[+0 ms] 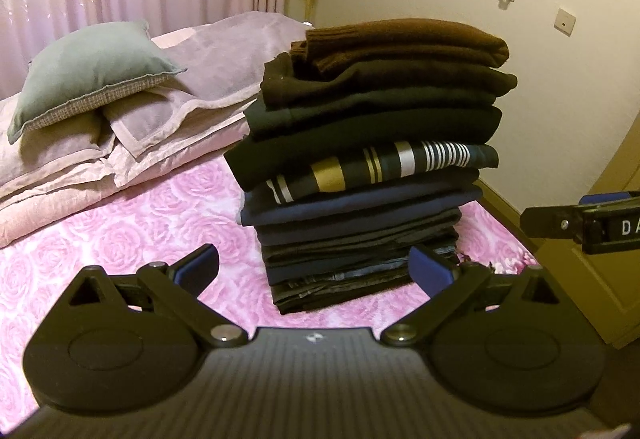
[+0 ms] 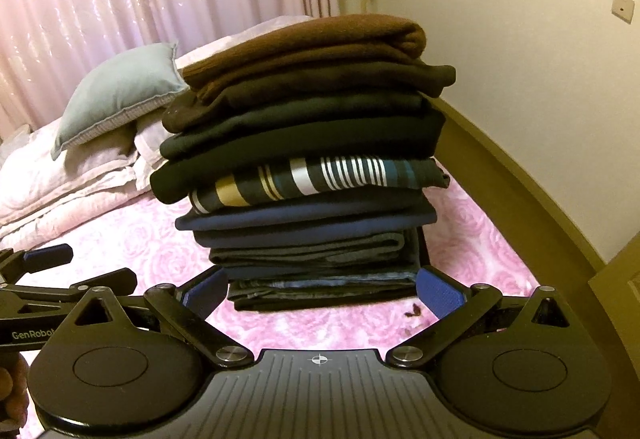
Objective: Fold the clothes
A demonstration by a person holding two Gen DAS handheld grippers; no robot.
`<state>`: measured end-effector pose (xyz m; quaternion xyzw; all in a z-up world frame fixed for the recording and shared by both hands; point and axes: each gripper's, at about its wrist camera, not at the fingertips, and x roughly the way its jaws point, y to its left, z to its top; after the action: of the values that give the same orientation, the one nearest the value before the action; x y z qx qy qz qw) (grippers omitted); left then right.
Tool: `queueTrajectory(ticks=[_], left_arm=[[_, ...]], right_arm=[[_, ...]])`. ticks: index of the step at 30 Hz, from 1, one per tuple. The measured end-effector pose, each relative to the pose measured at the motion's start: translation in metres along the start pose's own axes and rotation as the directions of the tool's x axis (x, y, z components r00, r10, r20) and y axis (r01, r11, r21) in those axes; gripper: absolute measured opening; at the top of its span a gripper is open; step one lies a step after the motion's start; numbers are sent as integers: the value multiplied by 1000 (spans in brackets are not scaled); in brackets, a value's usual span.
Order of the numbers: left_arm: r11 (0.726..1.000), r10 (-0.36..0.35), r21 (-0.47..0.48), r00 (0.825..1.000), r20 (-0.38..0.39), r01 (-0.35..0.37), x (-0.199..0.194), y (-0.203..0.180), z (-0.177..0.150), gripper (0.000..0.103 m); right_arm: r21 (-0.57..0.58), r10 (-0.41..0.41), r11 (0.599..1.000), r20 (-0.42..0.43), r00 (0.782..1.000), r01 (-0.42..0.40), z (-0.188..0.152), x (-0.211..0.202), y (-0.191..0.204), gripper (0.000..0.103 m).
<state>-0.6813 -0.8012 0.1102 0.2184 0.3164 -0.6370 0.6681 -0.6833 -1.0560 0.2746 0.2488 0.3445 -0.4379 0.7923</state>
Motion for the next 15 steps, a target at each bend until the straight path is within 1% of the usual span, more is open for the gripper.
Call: queueTrajectory(ticks=[8,15], left_arm=[[1000,-6,7,1000,0,6,-4,1,-4,100],[1000,-4,10,1000,2,4,-9,0,-8,100]], right_arm=[[1,-19,1000,-3,1000,19,-6,-5,4,103],[-3,-16,1000,0,1000,16,-11,-10,9,103]])
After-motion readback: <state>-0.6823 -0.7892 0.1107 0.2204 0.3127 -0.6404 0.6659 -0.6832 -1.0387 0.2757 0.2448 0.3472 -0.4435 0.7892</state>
